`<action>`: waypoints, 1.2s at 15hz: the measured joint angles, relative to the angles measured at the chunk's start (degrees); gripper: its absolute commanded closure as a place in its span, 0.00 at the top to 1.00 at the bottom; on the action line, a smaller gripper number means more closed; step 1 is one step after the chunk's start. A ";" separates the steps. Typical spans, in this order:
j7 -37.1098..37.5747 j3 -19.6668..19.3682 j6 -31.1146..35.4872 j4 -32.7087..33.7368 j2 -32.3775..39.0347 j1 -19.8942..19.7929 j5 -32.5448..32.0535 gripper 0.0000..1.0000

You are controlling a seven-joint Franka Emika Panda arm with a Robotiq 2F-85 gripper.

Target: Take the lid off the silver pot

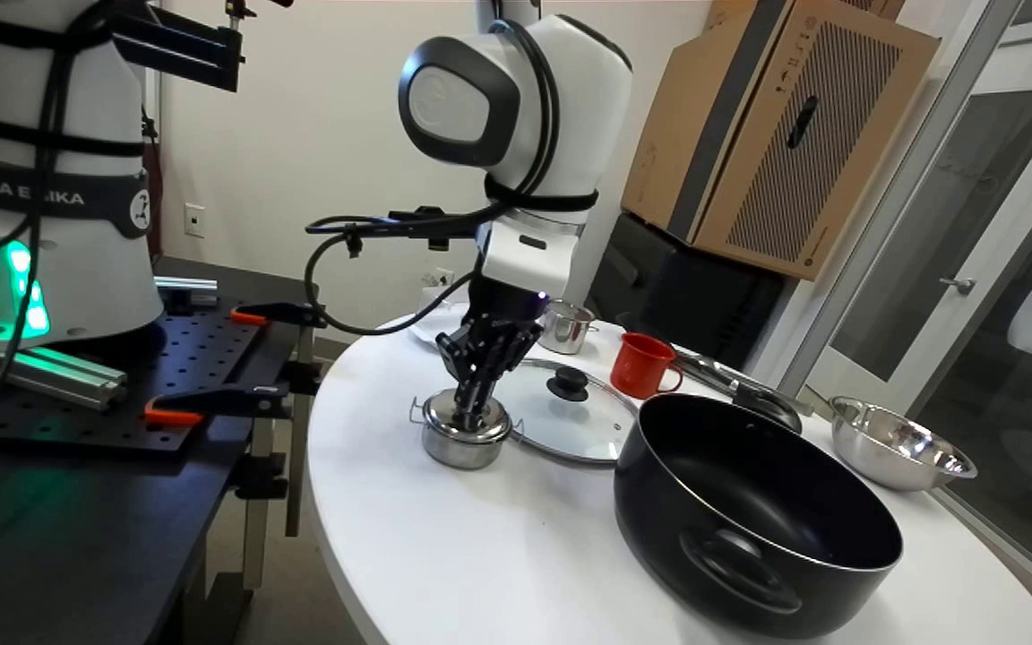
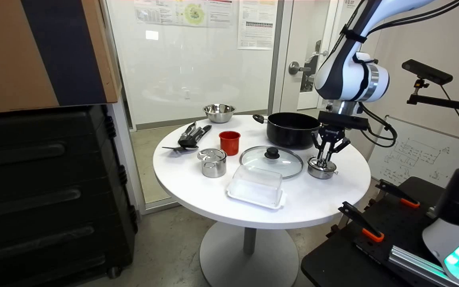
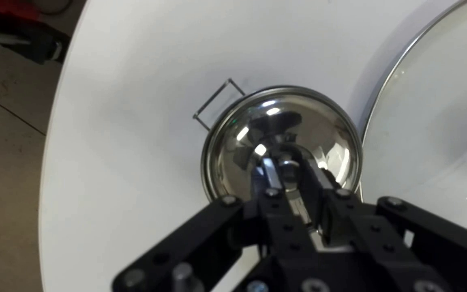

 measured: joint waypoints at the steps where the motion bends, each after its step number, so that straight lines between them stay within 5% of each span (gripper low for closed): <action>1: 0.00 -0.14 -1.69 0.01 -1.20 -0.07 0.01 0.05; 5: -0.02 -2.69 -12.89 0.88 -10.89 -1.18 0.00 0.05; 9: 0.80 -6.48 -17.30 4.10 -16.62 -3.93 -0.29 0.05; 18: 9.13 -9.95 -13.75 10.39 -6.20 -7.14 -3.51 0.05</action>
